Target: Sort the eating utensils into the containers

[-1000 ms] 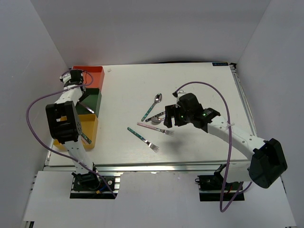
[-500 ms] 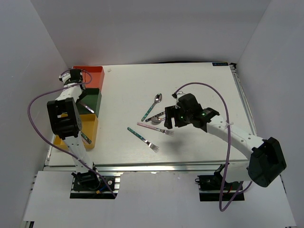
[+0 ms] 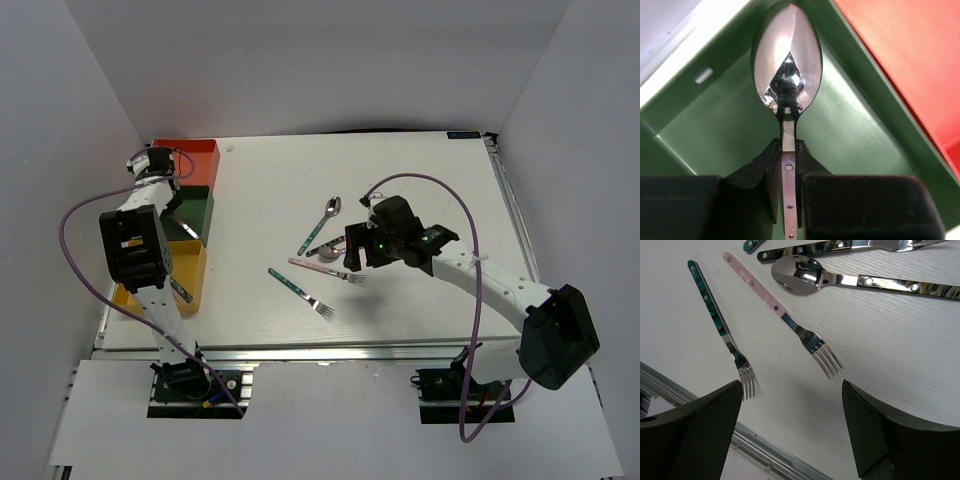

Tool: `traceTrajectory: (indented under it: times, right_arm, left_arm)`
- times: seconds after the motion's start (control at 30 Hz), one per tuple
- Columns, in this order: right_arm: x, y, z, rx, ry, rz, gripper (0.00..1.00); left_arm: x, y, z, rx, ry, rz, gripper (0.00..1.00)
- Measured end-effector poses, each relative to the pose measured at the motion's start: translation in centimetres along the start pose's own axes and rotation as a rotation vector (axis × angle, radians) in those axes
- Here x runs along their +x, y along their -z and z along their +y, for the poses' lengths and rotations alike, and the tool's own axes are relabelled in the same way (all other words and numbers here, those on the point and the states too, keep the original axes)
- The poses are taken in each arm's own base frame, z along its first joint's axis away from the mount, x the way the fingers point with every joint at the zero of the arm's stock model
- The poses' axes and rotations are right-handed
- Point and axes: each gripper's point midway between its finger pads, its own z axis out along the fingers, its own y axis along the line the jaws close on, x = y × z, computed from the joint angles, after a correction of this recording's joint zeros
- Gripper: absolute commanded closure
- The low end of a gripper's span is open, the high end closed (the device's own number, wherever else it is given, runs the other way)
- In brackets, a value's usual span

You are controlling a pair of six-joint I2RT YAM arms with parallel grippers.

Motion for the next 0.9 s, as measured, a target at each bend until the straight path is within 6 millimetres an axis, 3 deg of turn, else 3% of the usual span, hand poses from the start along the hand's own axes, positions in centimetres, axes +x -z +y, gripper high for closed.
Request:
traceTrajectory:
  times: [0.2,0.27,0.3,0.4,0.53,0.7,0.8,0.9]
  right_arm:
    - [0.0,0.0,0.0,0.000,0.000,0.000,0.16]
    - [0.0,0.0,0.0,-0.001,0.000,0.000,0.15]
    - [0.0,0.0,0.0,-0.003,0.000,0.001,0.16]
    - [0.0,0.0,0.1,-0.003,-0.001,0.001,0.15]
    - [0.0,0.1,0.1,-0.002,-0.002,-0.002,0.14]
    - [-0.6,0.4,-0.5,0.038,-0.028,-0.031,0.11]
    - [-0.7,0.3,-2.1,0.145,-0.088,-0.042,0.11]
    - [-1.0,0.1,-3.7,0.264,-0.175,-0.037,0.11]
  left_arm:
    - [1.6,-0.4,0.1,0.011,-0.012,0.035,0.79]
    - [1.9,-0.5,0.3,0.009,-0.016,0.044,0.69]
    - [2.1,-0.5,0.4,0.006,-0.020,0.050,0.56]
    - [2.2,-0.2,0.5,0.004,-0.029,0.055,0.33]
    - [1.0,1.8,0.4,0.017,-0.030,0.027,0.19]
    - [-2.5,7.8,-1.0,0.095,-0.027,-0.082,0.05]
    - [-4.4,13.2,-2.7,0.195,-0.042,-0.169,0.02]
    - [-4.5,20.0,-6.3,0.398,-0.106,-0.245,0.02]
